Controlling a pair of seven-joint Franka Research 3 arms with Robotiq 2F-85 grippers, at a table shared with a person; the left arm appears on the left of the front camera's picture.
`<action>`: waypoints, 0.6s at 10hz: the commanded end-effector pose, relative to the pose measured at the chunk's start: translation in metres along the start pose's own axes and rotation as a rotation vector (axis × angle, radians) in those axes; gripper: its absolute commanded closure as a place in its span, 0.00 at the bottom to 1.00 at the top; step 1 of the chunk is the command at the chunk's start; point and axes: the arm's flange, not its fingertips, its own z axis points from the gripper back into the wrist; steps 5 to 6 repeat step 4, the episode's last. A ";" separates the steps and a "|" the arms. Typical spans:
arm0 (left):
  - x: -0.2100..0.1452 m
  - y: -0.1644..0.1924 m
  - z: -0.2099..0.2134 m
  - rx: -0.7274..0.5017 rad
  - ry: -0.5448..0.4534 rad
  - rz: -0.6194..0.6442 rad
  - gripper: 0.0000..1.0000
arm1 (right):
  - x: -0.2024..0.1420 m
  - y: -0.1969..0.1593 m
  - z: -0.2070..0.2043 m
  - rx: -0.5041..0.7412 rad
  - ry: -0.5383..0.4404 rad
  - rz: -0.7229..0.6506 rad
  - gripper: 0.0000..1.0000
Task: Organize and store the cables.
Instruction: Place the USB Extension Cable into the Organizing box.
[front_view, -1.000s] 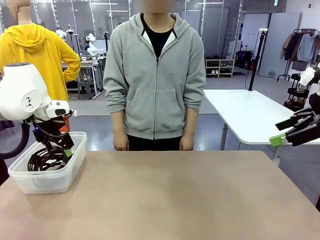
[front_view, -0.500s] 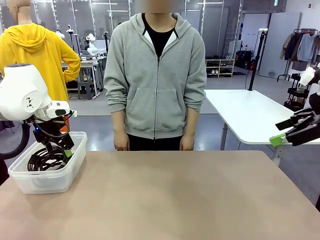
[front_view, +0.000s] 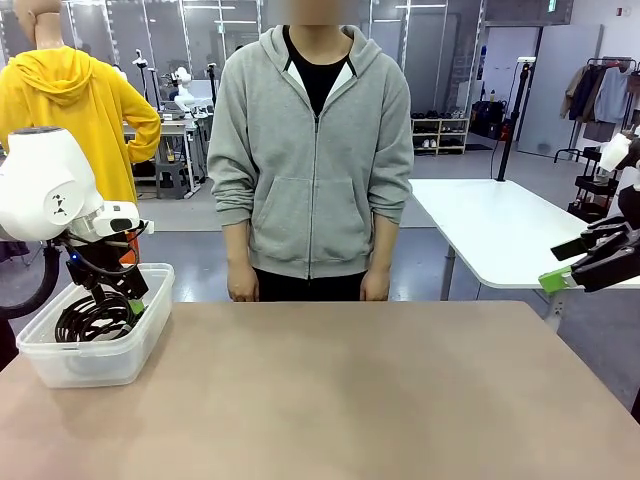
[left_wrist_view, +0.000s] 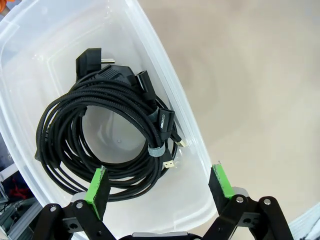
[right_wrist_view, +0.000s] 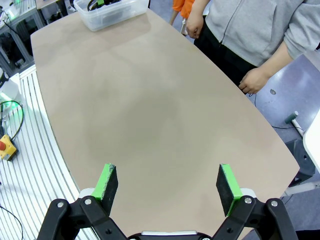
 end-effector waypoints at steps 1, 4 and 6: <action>0.003 0.003 0.001 0.002 -0.003 0.003 0.00 | 0.000 0.000 -0.001 -0.004 0.006 -0.012 0.00; 0.003 0.003 0.001 0.002 -0.003 0.003 0.00 | 0.000 0.000 -0.001 -0.004 0.006 -0.012 0.00; 0.003 0.003 0.001 0.002 -0.003 0.003 0.00 | 0.000 0.000 -0.001 -0.004 0.006 -0.012 0.00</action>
